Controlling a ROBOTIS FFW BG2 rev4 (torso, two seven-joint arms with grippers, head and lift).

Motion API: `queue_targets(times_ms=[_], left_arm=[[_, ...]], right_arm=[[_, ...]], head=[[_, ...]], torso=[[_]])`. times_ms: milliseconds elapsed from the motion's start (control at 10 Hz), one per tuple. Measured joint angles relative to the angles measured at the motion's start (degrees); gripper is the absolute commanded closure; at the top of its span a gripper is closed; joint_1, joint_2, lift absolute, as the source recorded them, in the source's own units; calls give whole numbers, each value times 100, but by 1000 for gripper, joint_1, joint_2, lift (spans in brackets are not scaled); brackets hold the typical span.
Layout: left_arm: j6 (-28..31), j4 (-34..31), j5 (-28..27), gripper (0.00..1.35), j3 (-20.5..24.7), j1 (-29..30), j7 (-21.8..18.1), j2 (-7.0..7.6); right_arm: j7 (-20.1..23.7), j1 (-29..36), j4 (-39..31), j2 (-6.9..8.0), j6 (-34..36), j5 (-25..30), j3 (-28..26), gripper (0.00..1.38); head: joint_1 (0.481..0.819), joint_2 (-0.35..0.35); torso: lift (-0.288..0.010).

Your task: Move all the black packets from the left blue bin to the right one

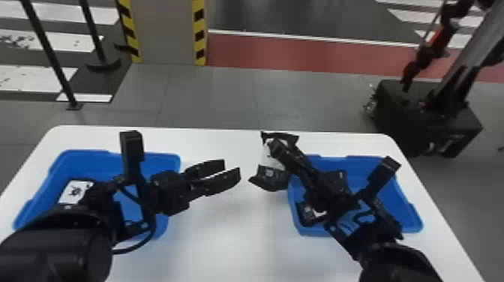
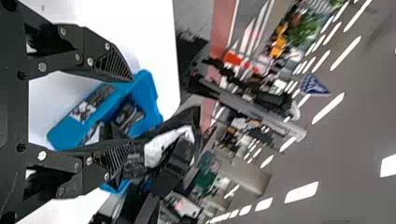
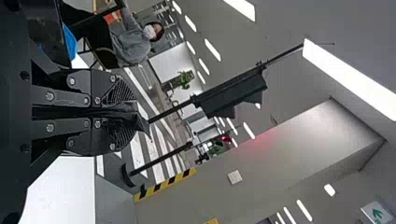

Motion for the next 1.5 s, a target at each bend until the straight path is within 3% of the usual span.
queue_targets(times_ms=[200, 400, 500, 600, 700, 800, 900, 1100, 1500], left_arm=[[-804, -78, 275, 163, 631, 586, 29, 45], [-1340, -343, 636, 163, 1072, 1173, 123, 192], [-1560, -551, 722, 165, 1305, 1436, 169, 216], [-1905, -733, 748, 163, 1532, 1648, 263, 211], [-2569, -863, 763, 165, 1731, 1839, 477, 185], [-3026, -998, 736, 165, 1939, 2013, 616, 134], [-3017, -1120, 544, 167, 2180, 2123, 654, 90], [-2600, -1351, 25, 165, 2528, 2319, 956, 57], [-1026, -1814, -1232, 165, 2900, 2202, 1568, -29]], right_arm=[[-273, 157, -17, -55, -71, 4, -354, 1276], [-599, 188, 168, -273, -246, 7, -660, 1274], [-729, 174, 331, -364, -284, 7, -810, 1134], [-862, 167, 511, -430, -289, -9, -928, 507], [-1120, 218, 610, -458, -290, -63, -980, 13], [-1306, 318, 593, -455, -293, -108, -991, 50], [-1334, 407, 489, -423, -324, -146, -993, 190], [-1322, 691, -32, -308, -398, -183, -989, 300], [-1212, 1236, -781, -168, -380, -275, -927, 306]], head=[[695, -70], [695, -71], [695, -73], [695, -72], [695, -61], [695, -42], [695, -17], [695, 29], [695, 141]], torso=[[-110], [-110], [-110], [-110], [-110], [-110], [-110], [-110], [-110]])
